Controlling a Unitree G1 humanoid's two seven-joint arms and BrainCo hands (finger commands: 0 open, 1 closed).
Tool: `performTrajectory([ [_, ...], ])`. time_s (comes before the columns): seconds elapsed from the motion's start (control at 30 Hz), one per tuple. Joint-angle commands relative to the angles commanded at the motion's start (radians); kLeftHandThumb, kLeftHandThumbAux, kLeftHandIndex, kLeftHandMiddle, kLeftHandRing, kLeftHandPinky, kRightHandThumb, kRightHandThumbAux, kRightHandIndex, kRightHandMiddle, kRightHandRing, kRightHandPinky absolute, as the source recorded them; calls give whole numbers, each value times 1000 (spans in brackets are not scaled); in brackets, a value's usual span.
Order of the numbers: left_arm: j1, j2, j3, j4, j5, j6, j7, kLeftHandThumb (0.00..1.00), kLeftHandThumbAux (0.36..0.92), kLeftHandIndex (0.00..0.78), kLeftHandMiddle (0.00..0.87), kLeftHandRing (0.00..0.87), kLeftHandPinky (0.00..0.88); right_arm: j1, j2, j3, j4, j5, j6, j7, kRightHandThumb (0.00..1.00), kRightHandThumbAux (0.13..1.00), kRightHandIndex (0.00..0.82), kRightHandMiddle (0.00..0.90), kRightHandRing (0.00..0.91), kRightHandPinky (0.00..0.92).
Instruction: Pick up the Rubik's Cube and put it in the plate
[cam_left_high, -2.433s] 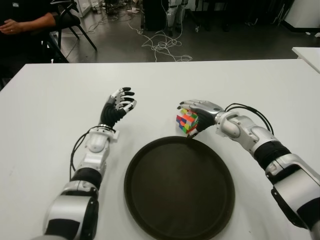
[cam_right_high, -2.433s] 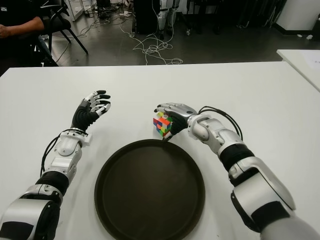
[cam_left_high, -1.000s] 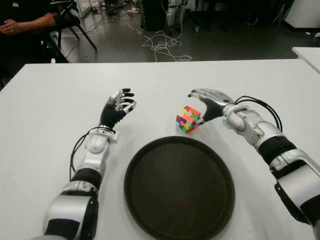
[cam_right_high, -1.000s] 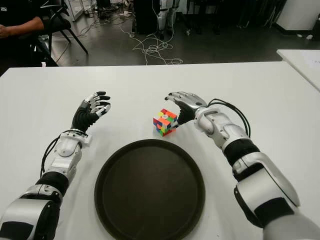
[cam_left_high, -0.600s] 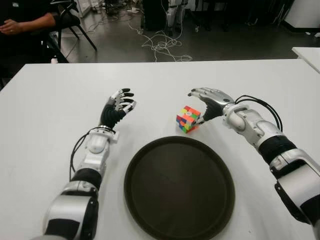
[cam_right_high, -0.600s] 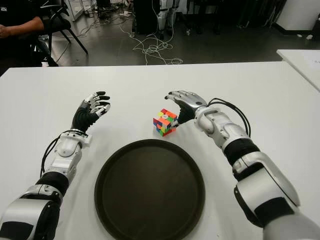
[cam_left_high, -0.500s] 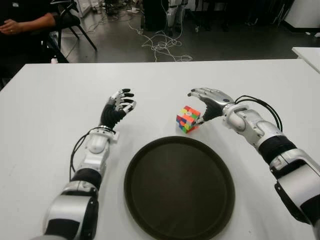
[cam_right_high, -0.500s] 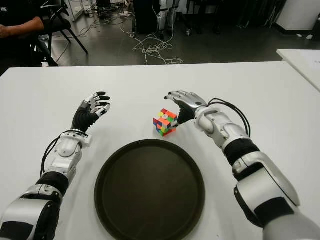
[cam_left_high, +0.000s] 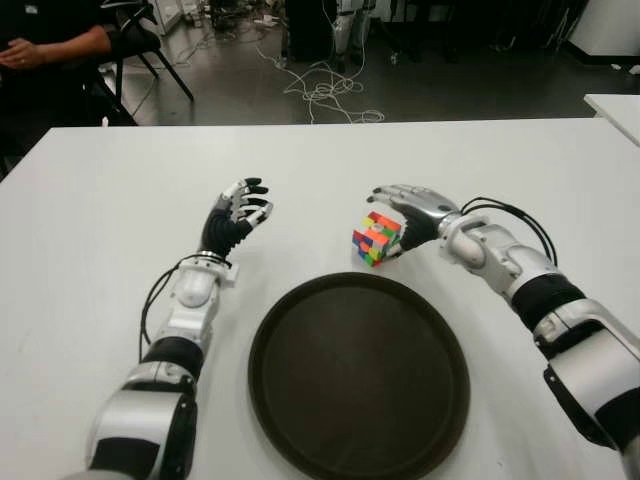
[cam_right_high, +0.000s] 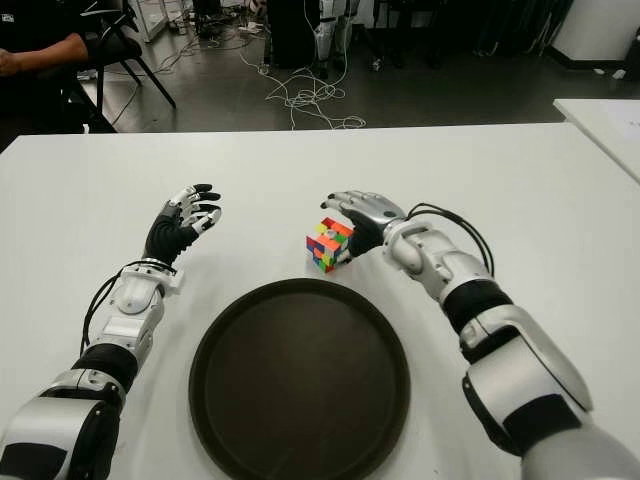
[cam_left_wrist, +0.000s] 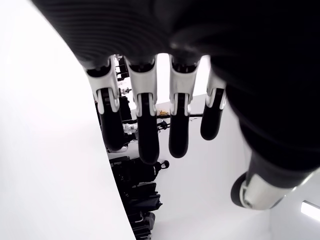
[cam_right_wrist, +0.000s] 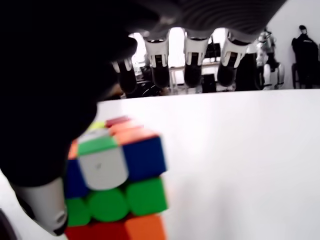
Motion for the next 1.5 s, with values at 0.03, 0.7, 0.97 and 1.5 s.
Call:
performTrajectory([
  [0.03,0,0,0,0,1,0,1,39,670,222,281,280,271,2,3,3,3,0,-2,1,0,716,15,21,43,64],
  [0.7,5,-2,-1,-11,-1,1,5,28,668,231,280,288,293,-7,22,22,55,0,-30,0,0,716,33,25,41,65],
  [0.97,7,-3,1,-13,-7,-1,-2,38,661,218,269,281,300,-8,27,23,71,0,-32,-22,0,716,43,33,51,72],
  [1.5,5,-2,-2,-9,-7,5,-9,70,666,220,282,286,292,-14,35,22,97,3,-27,-23,0,742,39,24,46,71],
])
